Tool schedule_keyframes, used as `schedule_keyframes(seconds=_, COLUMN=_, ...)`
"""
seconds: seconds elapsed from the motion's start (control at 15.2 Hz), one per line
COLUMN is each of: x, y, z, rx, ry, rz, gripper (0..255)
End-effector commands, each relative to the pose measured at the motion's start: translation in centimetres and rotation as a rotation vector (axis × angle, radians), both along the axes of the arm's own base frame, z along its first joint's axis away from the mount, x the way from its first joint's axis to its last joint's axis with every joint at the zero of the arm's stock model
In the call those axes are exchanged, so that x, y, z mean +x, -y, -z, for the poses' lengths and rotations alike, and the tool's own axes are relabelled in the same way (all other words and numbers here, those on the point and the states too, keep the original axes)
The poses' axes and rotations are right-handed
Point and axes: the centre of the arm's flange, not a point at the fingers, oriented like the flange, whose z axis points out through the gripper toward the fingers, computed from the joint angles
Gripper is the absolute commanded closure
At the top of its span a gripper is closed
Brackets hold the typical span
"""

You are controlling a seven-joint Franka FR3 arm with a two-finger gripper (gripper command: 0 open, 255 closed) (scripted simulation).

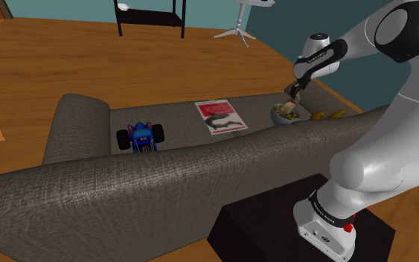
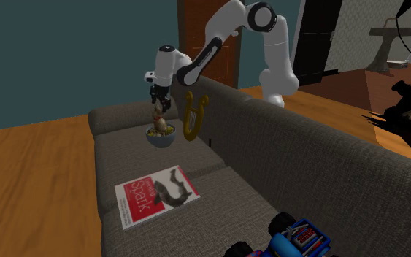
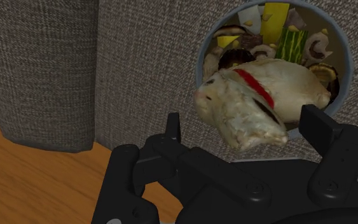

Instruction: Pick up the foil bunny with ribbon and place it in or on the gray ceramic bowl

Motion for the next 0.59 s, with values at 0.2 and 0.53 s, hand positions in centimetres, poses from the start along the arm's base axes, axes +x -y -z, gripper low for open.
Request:
schedule_keyframes(seconds=0.2, x=0.1, y=-1.7, z=-4.1, rx=0.000, ry=0.000, rz=0.000, gripper=0)
schedule_keyframes(seconds=0.53, x=0.1, y=-1.7, z=-4.1, rx=0.000, ry=0.000, rz=0.000, gripper=0)
